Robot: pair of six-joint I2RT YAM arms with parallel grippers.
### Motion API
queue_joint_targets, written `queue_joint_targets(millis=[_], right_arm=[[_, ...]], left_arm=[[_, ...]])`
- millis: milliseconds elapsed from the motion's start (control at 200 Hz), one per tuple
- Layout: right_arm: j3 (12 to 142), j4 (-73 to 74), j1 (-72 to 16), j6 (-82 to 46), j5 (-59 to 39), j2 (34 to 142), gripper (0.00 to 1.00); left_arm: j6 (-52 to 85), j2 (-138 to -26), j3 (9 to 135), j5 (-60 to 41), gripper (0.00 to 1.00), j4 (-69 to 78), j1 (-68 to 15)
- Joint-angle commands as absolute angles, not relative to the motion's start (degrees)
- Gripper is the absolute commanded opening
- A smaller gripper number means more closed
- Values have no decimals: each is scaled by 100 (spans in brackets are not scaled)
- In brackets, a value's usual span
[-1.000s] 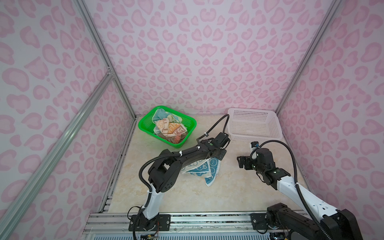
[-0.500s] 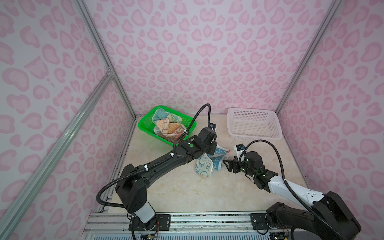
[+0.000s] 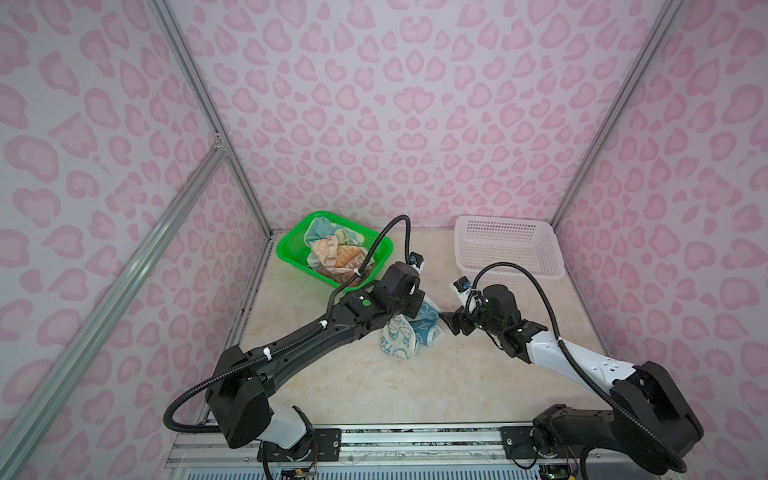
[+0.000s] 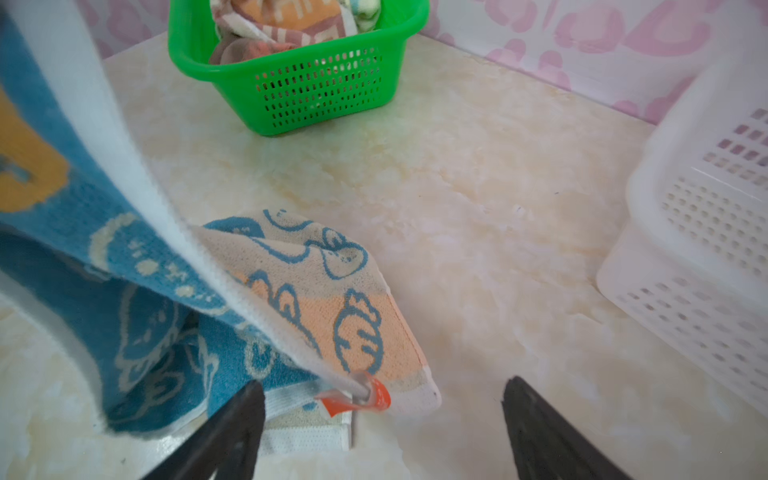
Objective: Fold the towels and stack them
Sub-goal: 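Regrasp a towel corner with the left gripper while the right gripper grasps another corner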
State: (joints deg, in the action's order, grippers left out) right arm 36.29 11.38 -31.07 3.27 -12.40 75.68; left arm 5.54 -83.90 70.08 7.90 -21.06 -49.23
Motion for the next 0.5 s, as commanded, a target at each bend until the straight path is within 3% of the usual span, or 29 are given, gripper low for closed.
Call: queue_joint_targets(millis=[0, 110, 185, 495], right_arm=[[3866, 1269, -3106, 653, -2124, 8000, 87], [3999, 1619, -3189, 388, -2411, 8511, 82], [3979, 2020, -3202, 184, -2553, 8861, 72], [3334, 3848, -3239, -664, -2350, 9735, 61]], left_arm=[[229, -8171, 6939, 814, 3, -2034, -4922], [51, -8002, 6794, 687, 3, -2113, -4922], [-14, -7881, 6666, 634, 3, -2135, -4922], [-123, -7434, 6381, 940, 3, -2161, -4865]])
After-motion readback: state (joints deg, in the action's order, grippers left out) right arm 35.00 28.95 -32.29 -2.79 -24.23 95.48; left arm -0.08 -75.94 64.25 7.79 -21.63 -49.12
